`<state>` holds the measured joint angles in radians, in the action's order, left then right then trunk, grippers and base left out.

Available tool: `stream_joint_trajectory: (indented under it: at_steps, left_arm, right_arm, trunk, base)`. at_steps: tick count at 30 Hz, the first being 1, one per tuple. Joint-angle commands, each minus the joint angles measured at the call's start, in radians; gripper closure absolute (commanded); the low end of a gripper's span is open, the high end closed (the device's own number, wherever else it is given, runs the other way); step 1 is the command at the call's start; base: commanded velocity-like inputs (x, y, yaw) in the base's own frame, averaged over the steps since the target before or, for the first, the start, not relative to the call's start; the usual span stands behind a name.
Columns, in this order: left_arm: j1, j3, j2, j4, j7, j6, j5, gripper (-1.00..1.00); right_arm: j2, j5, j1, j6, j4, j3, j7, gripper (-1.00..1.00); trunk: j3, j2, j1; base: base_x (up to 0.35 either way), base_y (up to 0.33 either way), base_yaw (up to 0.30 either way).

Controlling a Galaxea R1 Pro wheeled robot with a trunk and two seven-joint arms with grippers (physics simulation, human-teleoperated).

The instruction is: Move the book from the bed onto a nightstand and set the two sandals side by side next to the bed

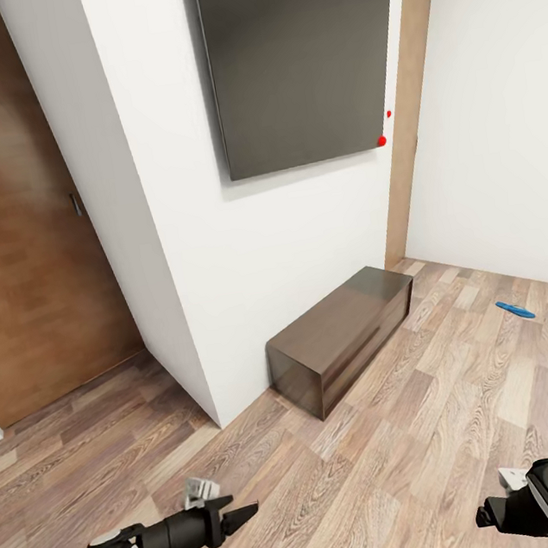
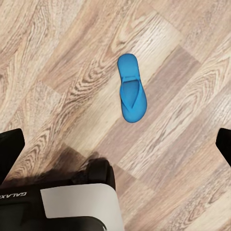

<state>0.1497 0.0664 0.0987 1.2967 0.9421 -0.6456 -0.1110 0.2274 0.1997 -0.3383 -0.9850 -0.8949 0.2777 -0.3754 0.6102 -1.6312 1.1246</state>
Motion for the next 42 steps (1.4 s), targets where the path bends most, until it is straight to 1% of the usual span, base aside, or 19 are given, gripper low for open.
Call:
stream_joint_trajectory:
  at_steps: [1,4,11,30,36,42]
  left_arm:
    - [0.001,0.000,0.001,-0.003,0.003,-0.007,-0.006,-1.00]
    - [0.001,0.001,0.006,-0.010,0.010,-0.008,-0.006,-1.00]
    - [0.001,0.002,0.010,-0.013,0.013,-0.008,-0.006,-1.00]
    - [0.001,0.003,0.011,-0.012,0.014,-0.009,-0.006,-1.00]
    - [0.001,0.003,0.018,-0.012,0.013,-0.009,-0.005,-1.00]
    - [0.001,0.003,0.019,-0.014,0.011,-0.008,-0.004,-1.00]
  right_arm:
    - [0.000,0.010,-0.001,-0.003,-0.001,0.002,-0.010,-1.00]
    - [0.000,0.010,-0.001,-0.003,-0.001,0.002,-0.010,-1.00]
    - [0.000,0.010,-0.001,-0.003,-0.001,0.002,-0.011,-1.00]
    - [0.000,0.010,-0.001,-0.003,-0.001,0.001,-0.010,-1.00]
    - [0.000,0.010,-0.001,-0.003,-0.001,0.001,-0.010,-1.00]
    - [0.000,0.010,-0.001,-0.003,-0.001,0.001,-0.010,-1.00]
  trunk:
    - [0.004,-0.008,0.004]
    - [0.014,-0.029,0.015]
    - [0.014,-0.029,0.015]
    - [0.073,-0.162,0.088]
    - [0.092,-0.204,0.111]
    - [0.111,-0.246,0.134]
  base:
    - [0.000,0.000,0.000]
    - [0.000,0.000,0.000]
    - [0.000,0.000,0.000]
    - [0.000,0.000,0.000]
    - [0.000,0.000,0.000]
    - [0.000,0.000,0.000]
